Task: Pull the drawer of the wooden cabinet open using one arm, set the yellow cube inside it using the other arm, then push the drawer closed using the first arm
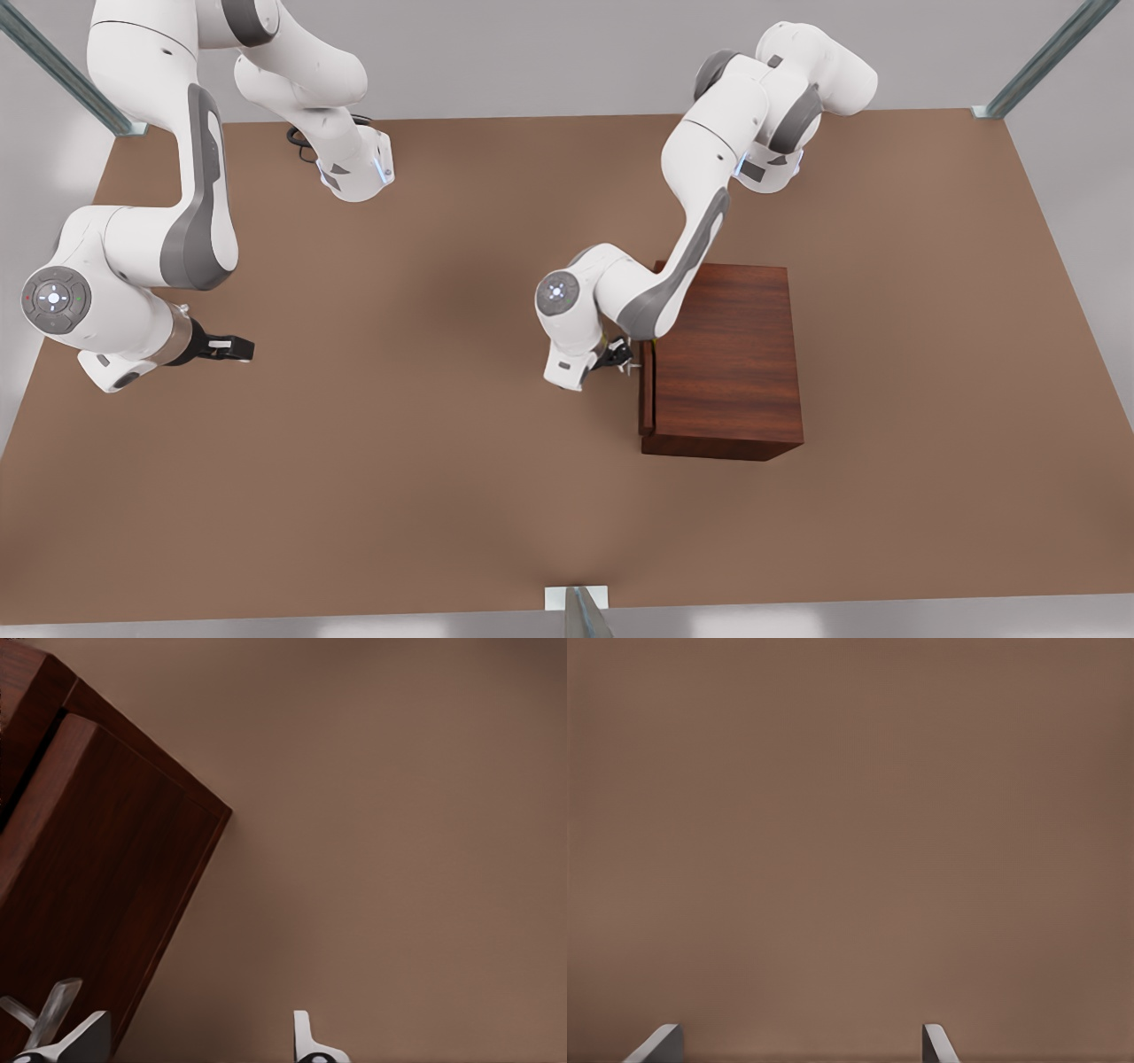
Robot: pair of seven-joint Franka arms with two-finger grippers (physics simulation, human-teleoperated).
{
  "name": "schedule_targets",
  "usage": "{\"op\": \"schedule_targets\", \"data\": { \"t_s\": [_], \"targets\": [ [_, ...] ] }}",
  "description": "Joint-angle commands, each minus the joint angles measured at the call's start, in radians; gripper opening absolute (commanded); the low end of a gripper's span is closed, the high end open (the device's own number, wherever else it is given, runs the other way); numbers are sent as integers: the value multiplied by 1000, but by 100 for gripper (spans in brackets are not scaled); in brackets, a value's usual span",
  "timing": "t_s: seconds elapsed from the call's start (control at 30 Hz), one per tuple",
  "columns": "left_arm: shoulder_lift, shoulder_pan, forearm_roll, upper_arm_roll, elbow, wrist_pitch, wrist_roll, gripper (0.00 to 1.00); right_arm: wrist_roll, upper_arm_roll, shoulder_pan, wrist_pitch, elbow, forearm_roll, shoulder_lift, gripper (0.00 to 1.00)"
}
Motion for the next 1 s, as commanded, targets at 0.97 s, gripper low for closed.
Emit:
{"op": "schedule_targets", "data": {
  "t_s": [0.97],
  "targets": [
    [-759,656,-250,23,-574,-53,1297,100,-13,0,0,-2,0,-2,0,100]
  ]
}}
